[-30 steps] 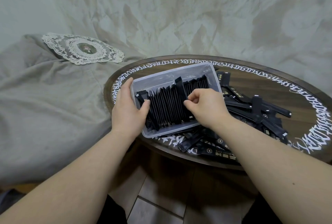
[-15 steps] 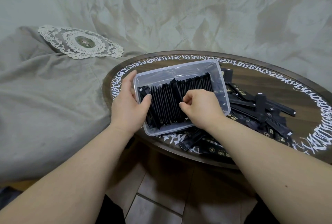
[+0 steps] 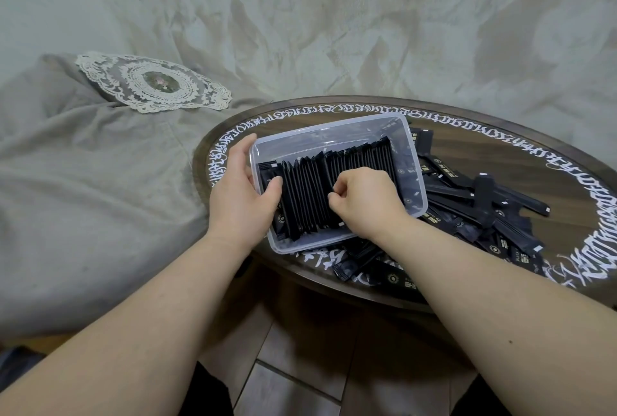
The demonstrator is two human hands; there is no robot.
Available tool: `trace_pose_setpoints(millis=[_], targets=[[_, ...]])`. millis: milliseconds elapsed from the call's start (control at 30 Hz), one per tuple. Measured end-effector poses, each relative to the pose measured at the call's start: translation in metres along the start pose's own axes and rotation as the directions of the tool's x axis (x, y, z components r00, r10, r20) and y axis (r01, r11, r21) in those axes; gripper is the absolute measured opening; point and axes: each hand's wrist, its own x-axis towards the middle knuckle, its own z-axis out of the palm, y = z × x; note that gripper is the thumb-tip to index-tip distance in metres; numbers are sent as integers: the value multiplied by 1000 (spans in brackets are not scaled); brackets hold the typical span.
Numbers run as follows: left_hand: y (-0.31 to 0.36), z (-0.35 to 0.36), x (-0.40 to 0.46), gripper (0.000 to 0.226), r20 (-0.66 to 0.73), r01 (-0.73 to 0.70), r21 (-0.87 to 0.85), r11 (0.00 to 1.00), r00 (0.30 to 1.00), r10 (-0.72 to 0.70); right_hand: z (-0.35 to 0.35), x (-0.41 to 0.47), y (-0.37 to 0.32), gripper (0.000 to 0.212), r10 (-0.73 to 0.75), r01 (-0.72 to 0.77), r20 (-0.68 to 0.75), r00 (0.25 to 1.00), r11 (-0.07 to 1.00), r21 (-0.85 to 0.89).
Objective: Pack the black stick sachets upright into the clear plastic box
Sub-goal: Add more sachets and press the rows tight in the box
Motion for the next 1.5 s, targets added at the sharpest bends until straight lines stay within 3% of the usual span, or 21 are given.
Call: trace_pose_setpoints(millis=[233,467,667,833,1100,1300,1500], targets=[[2,1,-1,63,7,-6,-9,1000,1000,7,8,1,-3,20,8,-8,-23,1000,1000,-16],[2,0,-1,63,7,3,-19,1000,1000,-2,0,3,3,18,32,-43,93,995,992,119],[-2,0,0,63,20,-2,-33,999,1000,3,5,7,2,17,-16,16,124,992,1000,-2],[-3,1,-2,63,1,-12,-7,1000,1000,12,0,3,6,15,-37,38,151,988,999,-2],[0,0,-3,63,10,-13,-16,1000,1000,13,-1,0,8,13,-120,134,111,986,983,-122],[-1,1,-2,63,6,-9,-6,1000,1000,9,-2,0,8,28,-196,214,131,972,965,-149],[-4,-2,-1,63,9,-23,24,999,1000,22,-10,9,18,60,-310,274,-86,947,918,-288]])
